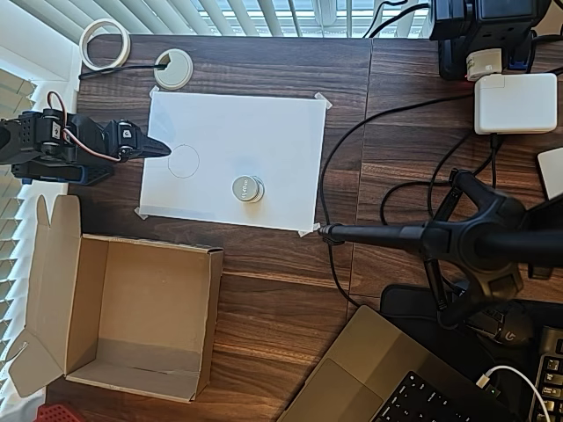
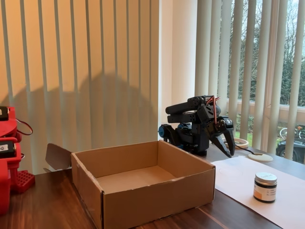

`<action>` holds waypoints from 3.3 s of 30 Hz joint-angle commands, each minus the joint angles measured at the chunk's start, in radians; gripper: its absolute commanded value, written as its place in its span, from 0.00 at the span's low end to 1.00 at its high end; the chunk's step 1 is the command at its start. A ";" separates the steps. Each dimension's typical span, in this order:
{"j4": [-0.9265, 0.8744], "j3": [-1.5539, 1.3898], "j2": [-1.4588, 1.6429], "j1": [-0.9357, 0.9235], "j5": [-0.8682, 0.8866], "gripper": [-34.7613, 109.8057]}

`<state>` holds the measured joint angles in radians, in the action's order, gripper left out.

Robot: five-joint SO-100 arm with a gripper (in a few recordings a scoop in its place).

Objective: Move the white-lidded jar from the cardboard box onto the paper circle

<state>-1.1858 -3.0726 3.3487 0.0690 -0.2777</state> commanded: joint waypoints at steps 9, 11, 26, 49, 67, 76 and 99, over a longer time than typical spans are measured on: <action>-0.002 0.011 0.066 0.018 -0.018 0.24; -0.002 0.011 0.066 0.021 -0.023 0.24; -0.199 -0.057 0.063 0.086 -1.049 0.25; -0.199 -0.057 0.064 0.086 -1.034 0.25; -0.199 -0.057 0.064 0.086 -1.034 0.25; -0.199 -0.057 0.064 0.086 -1.034 0.25; -0.199 -0.057 0.064 0.086 -1.034 0.25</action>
<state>-1.3422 -3.1416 3.3533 0.1365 -1.3070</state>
